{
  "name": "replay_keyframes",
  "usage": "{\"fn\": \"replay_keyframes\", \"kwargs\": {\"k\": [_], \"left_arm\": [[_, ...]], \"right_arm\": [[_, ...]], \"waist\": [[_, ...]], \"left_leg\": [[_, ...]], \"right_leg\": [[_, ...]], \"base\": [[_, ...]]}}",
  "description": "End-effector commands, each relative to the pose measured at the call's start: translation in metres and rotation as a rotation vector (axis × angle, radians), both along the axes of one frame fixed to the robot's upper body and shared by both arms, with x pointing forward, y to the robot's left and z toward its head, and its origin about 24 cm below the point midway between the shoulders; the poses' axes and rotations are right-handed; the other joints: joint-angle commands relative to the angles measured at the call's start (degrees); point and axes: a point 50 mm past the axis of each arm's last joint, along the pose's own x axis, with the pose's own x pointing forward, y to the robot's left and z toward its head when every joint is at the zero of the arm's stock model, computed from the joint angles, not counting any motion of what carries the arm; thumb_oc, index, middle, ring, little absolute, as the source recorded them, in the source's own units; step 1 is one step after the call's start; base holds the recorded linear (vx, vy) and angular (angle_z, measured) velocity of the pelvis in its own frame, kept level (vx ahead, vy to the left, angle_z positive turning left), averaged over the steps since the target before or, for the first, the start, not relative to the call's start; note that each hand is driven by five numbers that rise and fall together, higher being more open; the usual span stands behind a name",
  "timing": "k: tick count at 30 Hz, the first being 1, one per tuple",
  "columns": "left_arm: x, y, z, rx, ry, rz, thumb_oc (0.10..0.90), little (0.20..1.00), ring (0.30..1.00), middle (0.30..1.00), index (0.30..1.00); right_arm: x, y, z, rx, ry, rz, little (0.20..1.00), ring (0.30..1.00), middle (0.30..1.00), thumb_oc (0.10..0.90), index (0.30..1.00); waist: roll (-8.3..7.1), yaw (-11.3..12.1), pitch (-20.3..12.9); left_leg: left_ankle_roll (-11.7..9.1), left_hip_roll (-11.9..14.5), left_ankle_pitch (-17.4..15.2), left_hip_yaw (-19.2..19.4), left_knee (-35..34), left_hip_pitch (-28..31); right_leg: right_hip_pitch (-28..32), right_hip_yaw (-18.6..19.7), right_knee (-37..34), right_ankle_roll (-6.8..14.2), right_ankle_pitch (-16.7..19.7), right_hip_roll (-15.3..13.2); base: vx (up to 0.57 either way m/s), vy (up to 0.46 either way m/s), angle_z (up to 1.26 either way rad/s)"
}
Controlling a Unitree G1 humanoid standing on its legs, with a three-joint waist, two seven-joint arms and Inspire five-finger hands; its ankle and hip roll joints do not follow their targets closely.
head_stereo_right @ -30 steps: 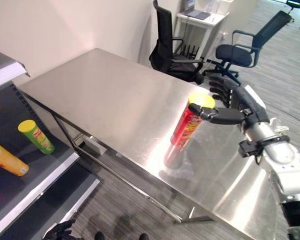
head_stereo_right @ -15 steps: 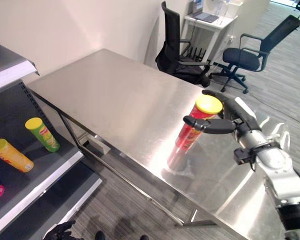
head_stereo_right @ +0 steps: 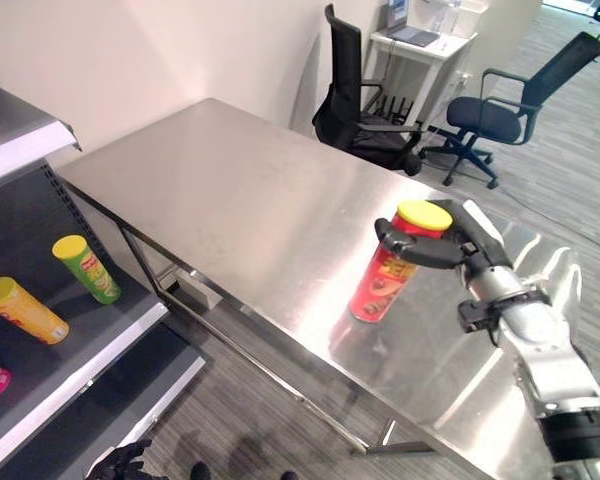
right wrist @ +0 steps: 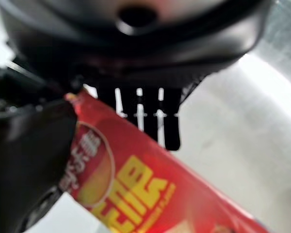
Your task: Put the goods on the table back onto the shelves and tidy them up.
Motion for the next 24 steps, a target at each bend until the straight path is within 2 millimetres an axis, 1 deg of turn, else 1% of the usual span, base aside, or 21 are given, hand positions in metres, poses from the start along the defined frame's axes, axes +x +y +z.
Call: {"fn": "replay_keyframes", "kwargs": {"k": [1,4,5,8,9,10,11,12,13,14,15,16,17,18,19,21,22,23,24], "left_arm": [[0.024,0.016,0.012,0.067,-0.068,-0.019,0.800,0.900,0.900,0.900,0.900],[0.023,0.018,0.013,0.069,-0.074,-0.002,0.800,0.900,0.900,0.900,0.900],[0.023,0.018,0.013,0.069,-0.074,-0.002,0.800,0.900,0.900,0.900,0.900],[0.024,0.019,0.014,0.067,-0.084,0.014,0.800,0.900,0.900,0.900,0.900],[0.024,0.019,0.014,0.064,-0.088,0.019,0.800,0.900,0.900,0.900,0.900],[0.025,0.019,0.014,0.061,-0.091,0.024,0.800,0.900,0.900,0.900,0.900],[0.025,0.019,0.014,0.061,-0.092,0.024,0.800,0.900,0.900,0.900,0.900],[0.027,0.016,0.014,0.052,-0.098,0.018,0.800,0.900,0.900,0.900,0.900],[0.027,0.016,0.014,0.051,-0.099,0.017,0.800,0.900,0.900,0.900,0.900],[0.029,0.015,0.014,0.050,-0.100,0.011,0.800,0.900,0.900,0.900,0.900],[0.030,0.013,0.014,0.045,-0.103,0.008,0.800,0.900,0.900,0.900,0.900],[0.031,0.011,0.014,0.039,-0.104,0.008,0.800,0.900,0.900,0.900,0.900],[0.031,0.011,0.014,0.039,-0.104,0.009,0.800,0.900,0.900,0.900,0.900],[0.030,0.010,0.013,0.035,-0.104,0.006,0.800,0.900,0.900,0.900,0.900],[0.029,0.010,0.013,0.036,-0.099,-0.002,0.800,0.900,0.900,0.900,0.900],[0.029,0.010,0.013,0.036,-0.098,-0.002,0.800,0.900,0.900,0.900,0.900],[0.030,0.009,0.013,0.051,-0.091,-0.045,0.800,0.900,0.900,0.900,0.900],[0.038,0.002,0.014,0.037,-0.116,-0.063,0.800,0.900,0.900,0.900,0.900],[0.040,0.000,0.014,0.030,-0.123,-0.077,0.800,0.900,0.900,0.900,0.900]], "right_arm": [[-0.003,0.006,0.073,0.013,-0.395,-0.010,0.300,0.300,0.300,0.400,0.300],[-0.004,0.013,0.081,0.039,-0.460,0.010,0.300,0.300,0.300,0.400,0.300],[-0.005,0.013,0.081,0.039,-0.460,0.010,0.300,0.300,0.300,0.400,0.300],[-0.008,0.024,0.096,0.077,-0.561,0.055,0.300,0.300,0.300,0.400,0.300],[-0.010,0.028,0.102,0.090,-0.596,0.076,0.300,0.300,0.300,0.400,0.300],[-0.014,0.032,0.111,0.113,-0.650,0.101,0.300,0.300,0.300,0.400,0.300],[-0.014,0.032,0.111,0.113,-0.651,0.100,0.300,0.300,0.300,0.400,0.300],[-0.017,0.035,0.120,0.146,-0.704,0.128,0.300,0.300,0.300,0.400,0.300],[-0.017,0.035,0.121,0.145,-0.705,0.127,0.300,0.300,0.300,0.400,0.300],[-0.019,0.036,0.123,0.156,-0.724,0.134,0.300,0.300,0.300,0.400,0.300],[-0.021,0.038,0.126,0.170,-0.741,0.153,0.300,0.300,0.300,0.400,0.300],[-0.021,0.041,0.127,0.166,-0.742,0.167,0.300,0.300,0.300,0.400,0.300],[-0.021,0.041,0.127,0.166,-0.742,0.168,0.300,0.300,0.300,0.400,0.300],[-0.021,0.043,0.127,0.139,-0.730,0.174,0.300,0.300,0.300,0.400,0.300],[-0.020,0.042,0.127,0.128,-0.723,0.172,0.300,0.300,0.300,0.400,0.300],[-0.020,0.043,0.127,0.128,-0.722,0.173,0.300,0.300,0.300,0.400,0.300],[-0.016,0.037,0.121,0.093,-0.669,0.144,0.300,0.300,0.300,0.400,0.300],[-0.017,0.035,0.122,0.074,-0.658,0.141,0.300,0.300,0.300,0.400,0.300],[-0.018,0.032,0.122,0.078,-0.660,0.125,0.300,0.300,0.300,0.400,0.300]], "waist": [[-2.42,3.2,-2.9],[-2.28,3.7,-2.9],[-2.28,3.7,-2.9],[-2.15,5.0,-1.9],[-2.06,5.4,-1.2],[-1.85,6.3,-0.7],[-1.82,6.1,-0.8],[-1.47,7.2,0.4],[-1.45,7.0,0.2],[-1.35,7.4,0.9],[-1.46,7.1,1.4],[-1.80,6.9,2.0],[-1.78,6.8,2.0],[-2.12,6.3,1.9],[-2.17,6.0,1.8],[-2.04,6.0,1.8],[-1.12,3.9,-0.3],[-0.12,1.4,-1.4],[0.19,1.0,-1.6]], "left_leg": [[-2.8,3.1,-2.0,1.3,0.2,0.0],[-3.3,3.6,-1.3,0.6,0.3,-0.3],[-3.3,3.7,-1.3,0.5,0.3,-0.3],[-4.4,5.0,0.5,-1.4,1.7,-2.4],[-5.1,5.6,1.1,-2.1,2.6,-3.4],[-6.0,6.4,2.9,-3.3,3.2,-5.5],[-6.1,6.4,3.0,-3.6,3.3,-5.8],[-7.5,7.5,5.0,-4.8,3.8,-8.1],[-7.3,7.4,5.3,-5.0,3.8,-8.5],[-7.7,8.0,6.0,-4.6,4.2,-9.4],[-7.3,8.5,6.1,-3.1,5.2,-10.6],[-6.3,9.6,4.8,1.1,8.5,-10.6],[-6.3,9.7,4.6,1.0,8.9,-10.7],[-6.5,10.5,1.2,3.0,13.7,-8.4],[-6.2,10.9,-0.6,4.3,16.6,-7.1],[-6.2,11.1,-1.2,4.2,17.2,-7.3],[-7.2,10.8,-6.6,4.2,23.5,4.0],[-6.2,7.4,-11.4,4.0,16.2,8.6],[-5.5,7.0,-12.9,5.9,13.0,9.3]], "right_leg": [[1.2,-3.1,0.3,7.2,-1.2,-7.0],[1.4,-3.3,0.3,6.6,-1.9,-6.3],[1.4,-3.3,0.3,6.6,-1.9,-6.3],[1.5,-3.4,0.3,5.3,-3.4,-4.6],[1.8,-3.6,0.3,4.7,-4.0,-3.9],[1.8,-4.3,0.3,4.2,-4.6,-3.0],[1.7,-4.5,0.3,4.2,-4.7,-2.9],[1.9,-5.9,0.3,3.6,-5.5,-2.3],[1.7,-6.2,0.3,3.6,-5.3,-2.4],[1.8,-7.1,0.3,3.4,-5.5,-2.3],[1.7,-8.5,0.3,3.3,-5.2,-2.6],[0.8,-10.6,0.3,3.0,-4.5,-3.4],[0.8,-10.6,0.3,3.0,-4.5,-3.4],[0.2,-11.6,0.3,3.0,-4.2,-4.1],[-0.3,-12.6,0.3,3.0,-3.5,-4.6],[-0.2,-12.6,0.3,3.1,-3.5,-4.5],[-3.2,-16.8,0.7,3.9,0.0,-6.5],[-6.4,-18.9,1.0,6.5,4.0,-8.9],[-7.3,-19.7,1.1,7.2,5.4,-10.1]], "base": [[-0.03,-0.069,0.06],[-0.03,-0.068,0.12],[-0.04,-0.068,0.14],[-0.12,-0.159,0.17],[-0.22,-0.210,0.43],[-0.18,-0.169,0.43],[-0.25,-0.190,0.51],[-0.14,-0.095,0.47],[-0.23,-0.137,0.69],[-0.20,-0.073,0.71],[-0.38,-0.100,0.81],[-0.29,-0.052,0.74],[-0.33,-0.058,0.69],[-0.23,-0.037,0.67],[-0.23,-0.032,0.72],[-0.23,0.096,0.89],[-0.63,0.416,0.50],[-0.75,0.502,0.62],[-0.56,0.546,1.40]]}}
